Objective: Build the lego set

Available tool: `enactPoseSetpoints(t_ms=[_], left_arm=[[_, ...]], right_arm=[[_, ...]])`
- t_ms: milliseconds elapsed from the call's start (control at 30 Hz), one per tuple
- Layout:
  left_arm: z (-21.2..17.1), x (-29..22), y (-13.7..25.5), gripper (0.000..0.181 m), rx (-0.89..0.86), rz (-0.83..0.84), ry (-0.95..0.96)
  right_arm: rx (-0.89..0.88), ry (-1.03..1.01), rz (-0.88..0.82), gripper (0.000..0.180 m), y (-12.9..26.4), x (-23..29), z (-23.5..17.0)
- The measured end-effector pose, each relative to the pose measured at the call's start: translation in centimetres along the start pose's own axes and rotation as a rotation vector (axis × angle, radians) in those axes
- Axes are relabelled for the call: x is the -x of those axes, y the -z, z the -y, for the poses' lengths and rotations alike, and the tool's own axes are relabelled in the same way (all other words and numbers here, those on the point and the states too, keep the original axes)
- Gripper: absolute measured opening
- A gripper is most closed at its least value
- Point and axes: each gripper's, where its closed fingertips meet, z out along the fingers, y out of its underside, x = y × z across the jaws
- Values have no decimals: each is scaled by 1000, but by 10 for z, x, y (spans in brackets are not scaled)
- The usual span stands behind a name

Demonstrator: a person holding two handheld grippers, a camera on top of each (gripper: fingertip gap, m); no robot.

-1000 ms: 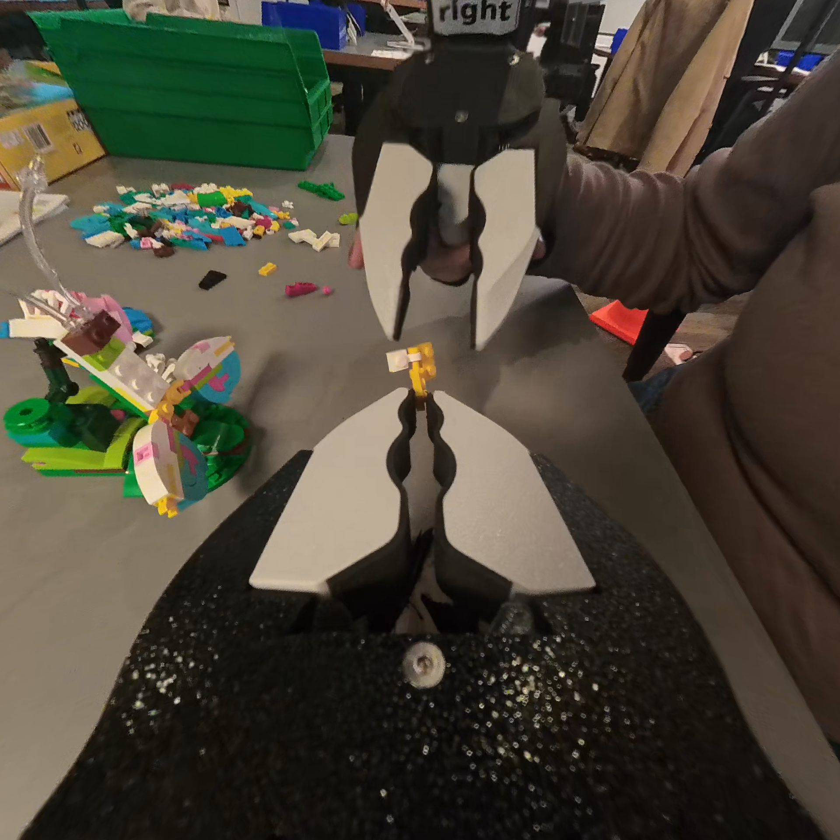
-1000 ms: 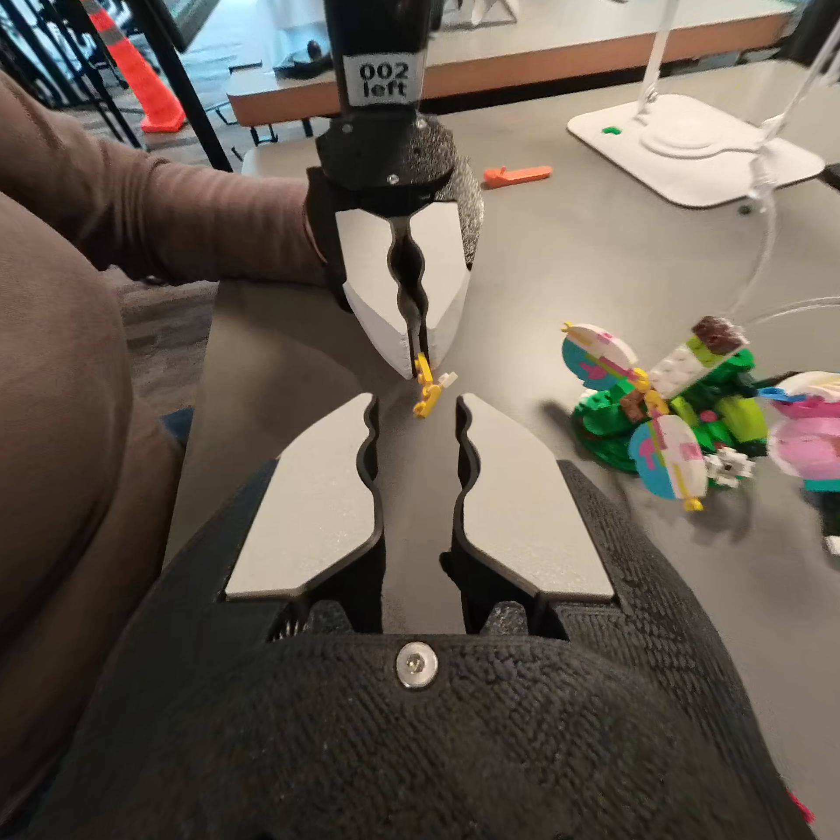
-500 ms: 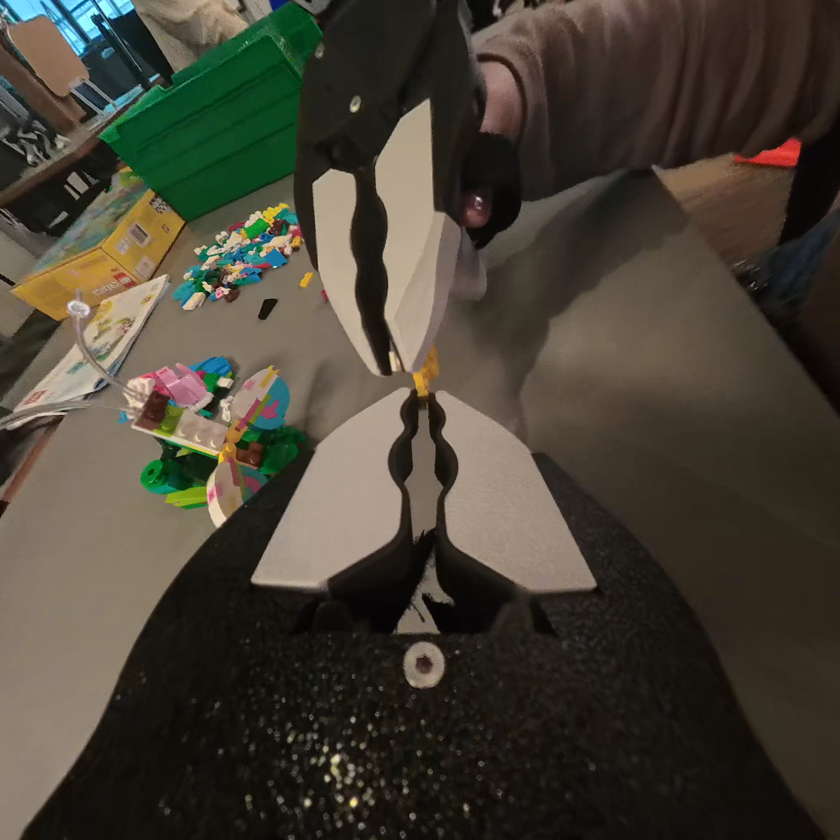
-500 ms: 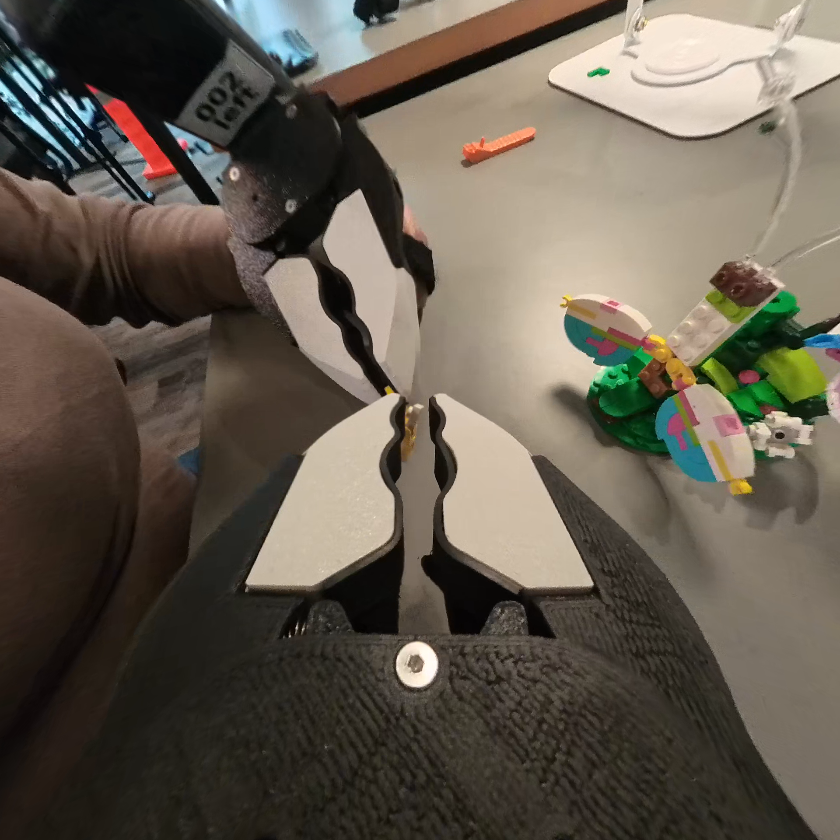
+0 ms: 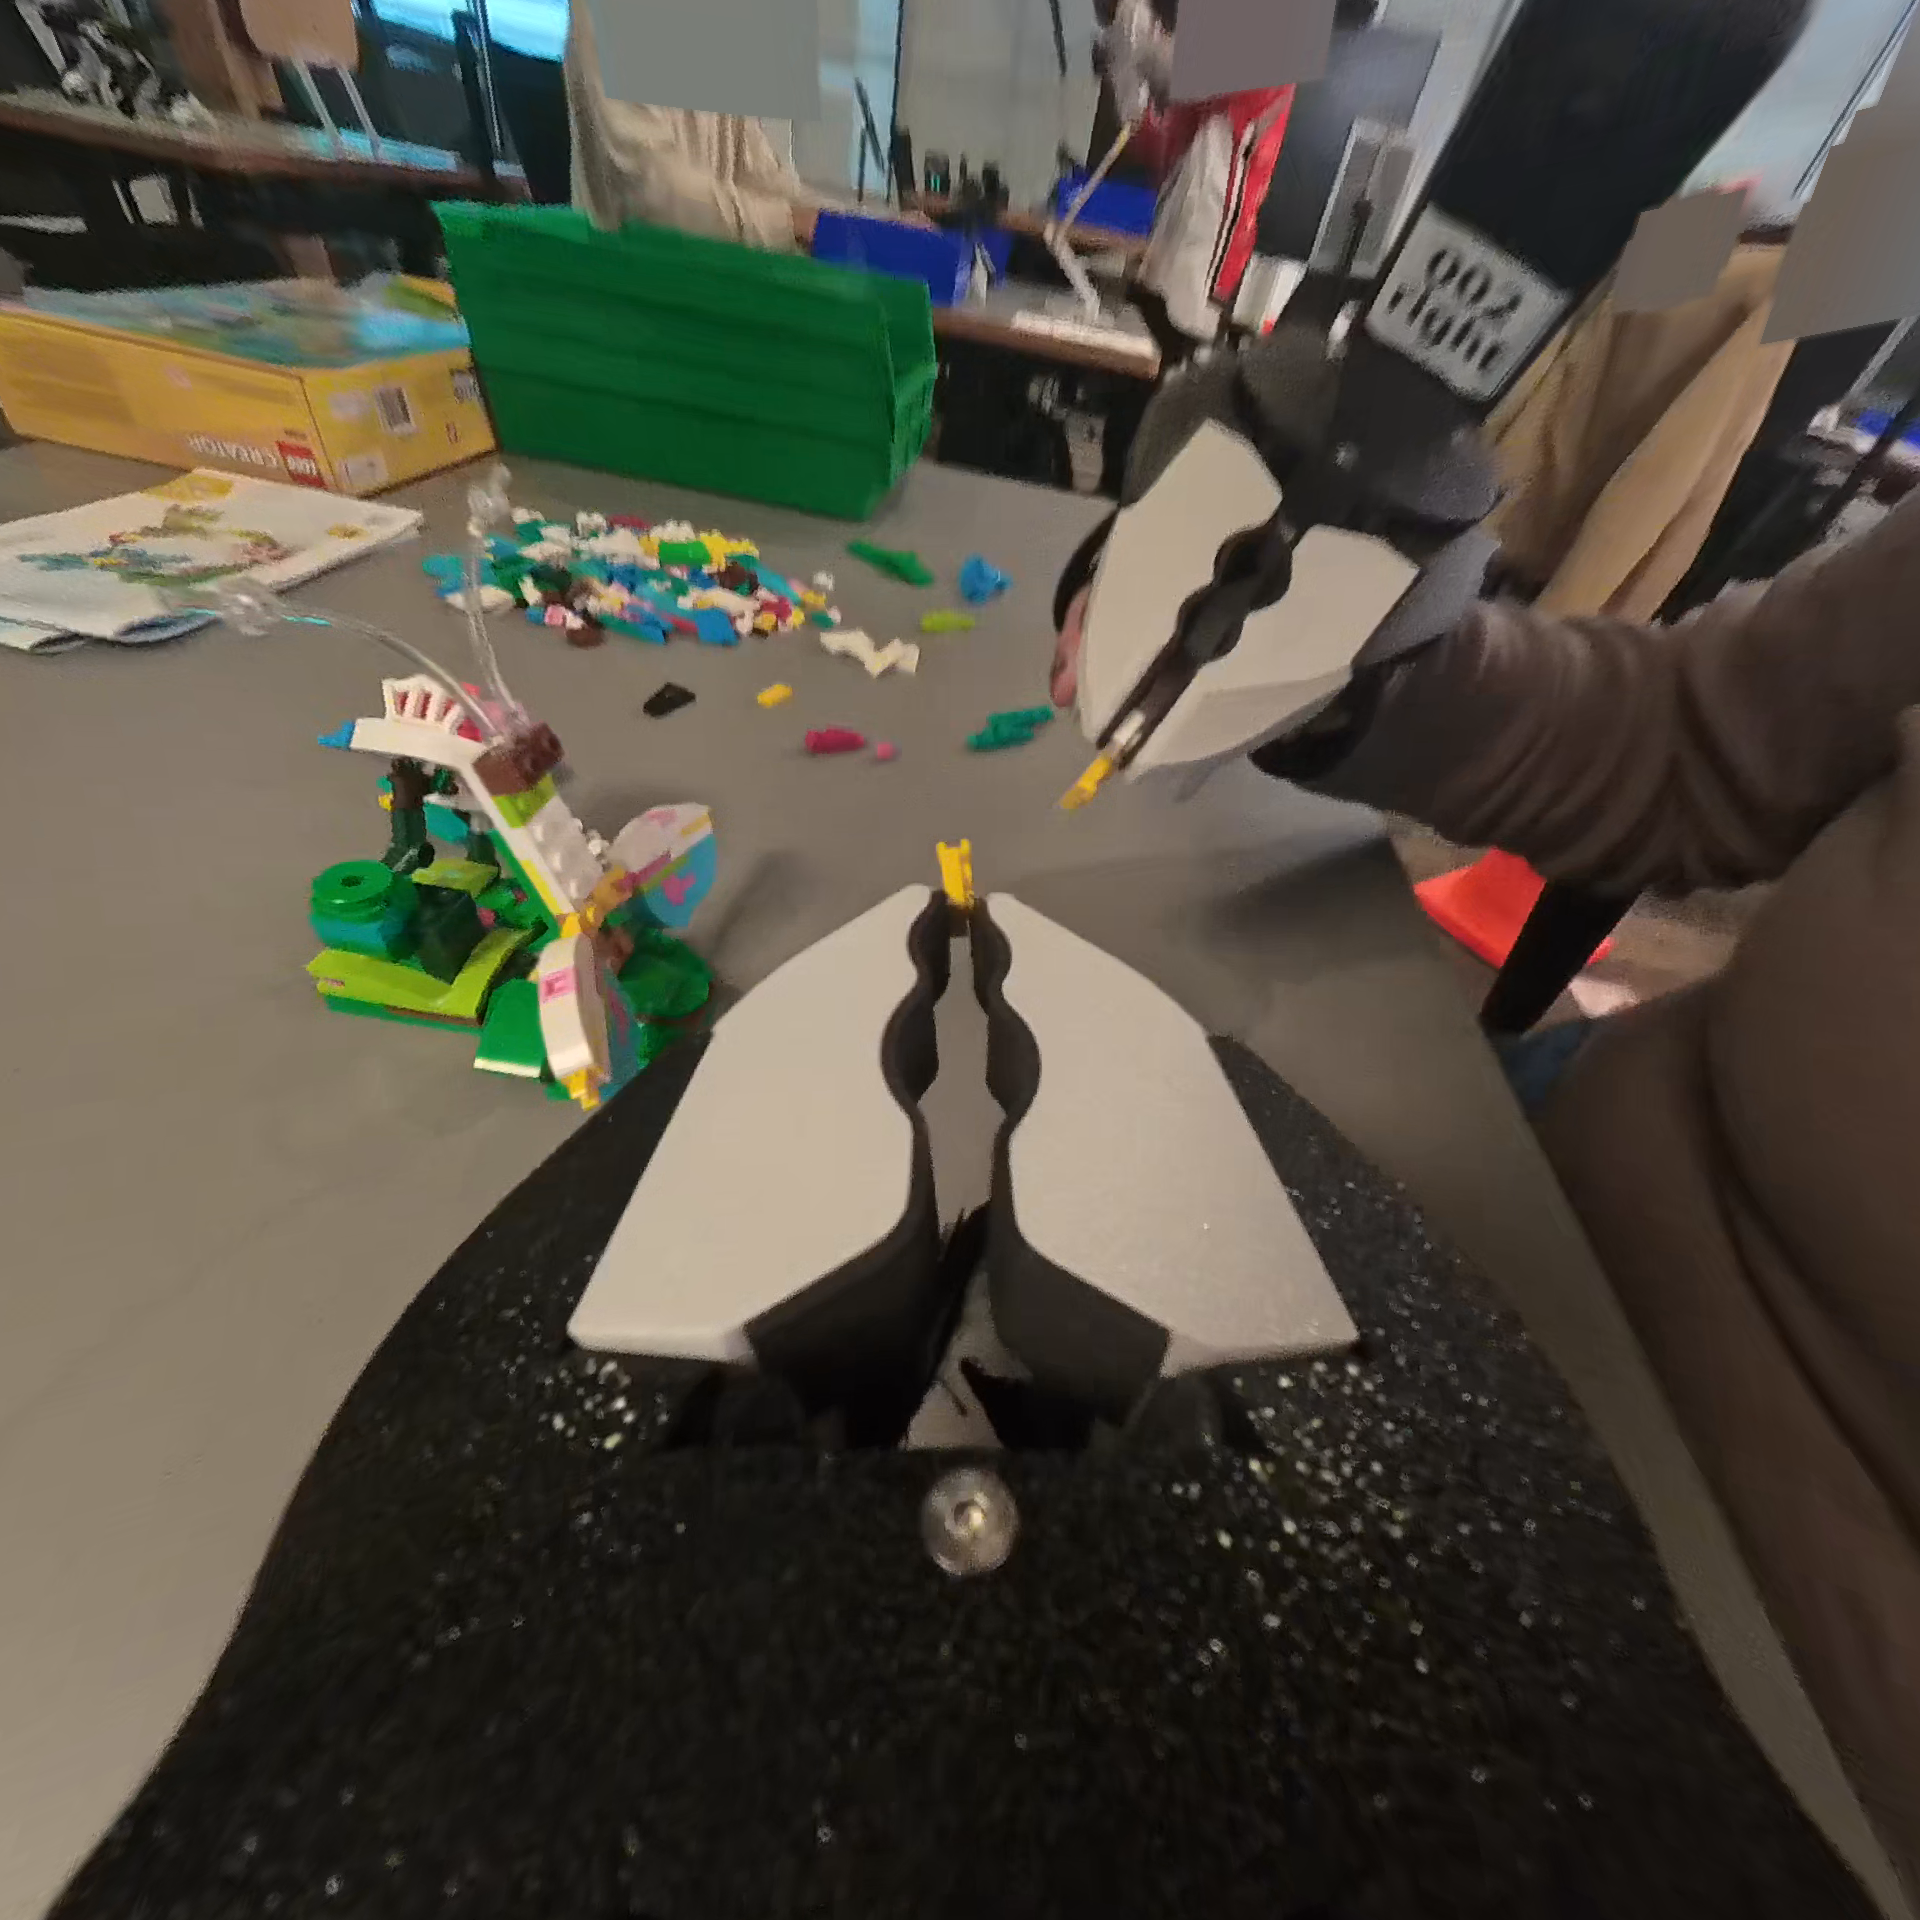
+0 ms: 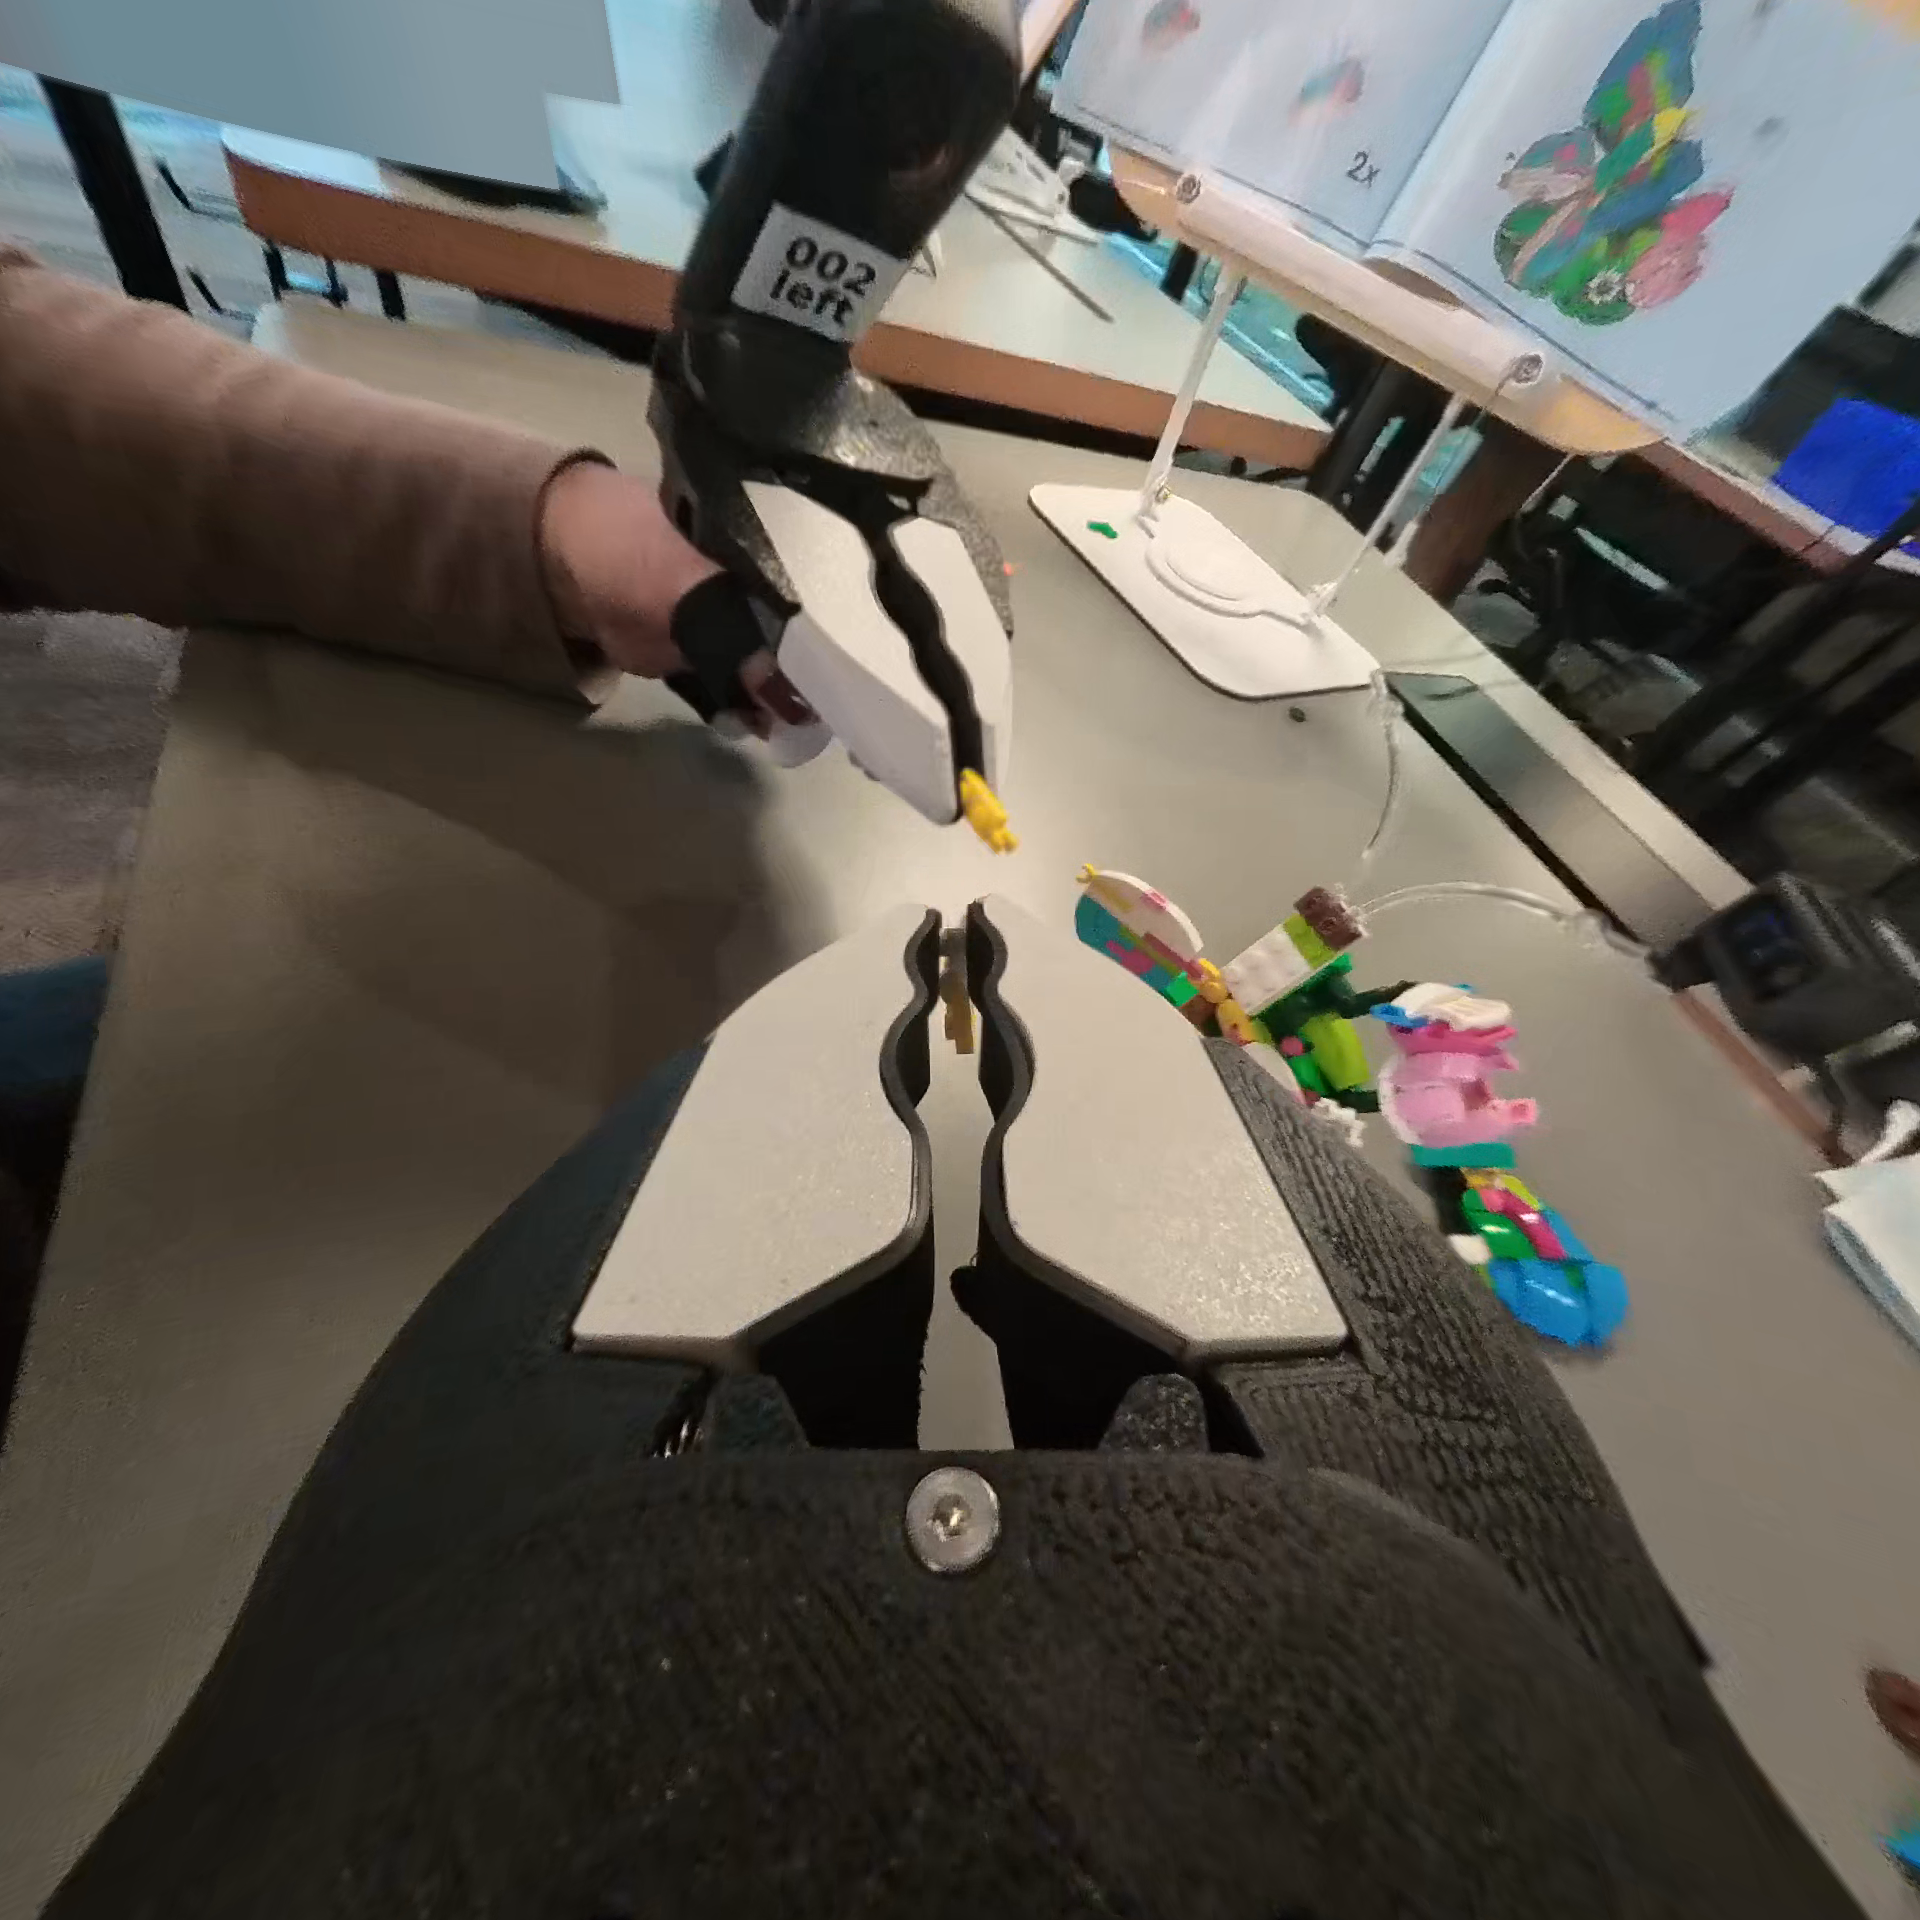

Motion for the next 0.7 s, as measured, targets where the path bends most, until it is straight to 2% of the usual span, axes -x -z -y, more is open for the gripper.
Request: enactPoseSetpoints(t_ms=[100, 167, 233, 333, 433, 500, 600, 700], left_arm=[[5, -2, 1, 4, -44, -21, 14], [4, -5, -1, 4, -36, -25, -14], [-1, -6, -4, 4, -3, -7, -57], [-5, -11, -10, 4, 23, -15, -77], [-11, -16, -15, 4, 49, -35, -76], [-15, -18, -18, 4, 69, -43, -80], [-21, -21, -21, 4, 94, -57, -89], [-27, -23, -24, 4, 125, -64, -108]], right_arm=[[9, -107, -25, 3, 9, -11, -12], [17, -130, -124, 3, 28, -31, -17], [17, -161, -267, 3, 64, -62, -19], [-40, -404, -399, 3, 131, -107, -24], [-16, -818, -329, 3, 170, -125, -56], [-11, -982, -243, 3, 178, -125, -74], [-51, -1086, -179, 3, 180, -130, -86], [9, -1081, -169, 3, 173, -133, -100]])
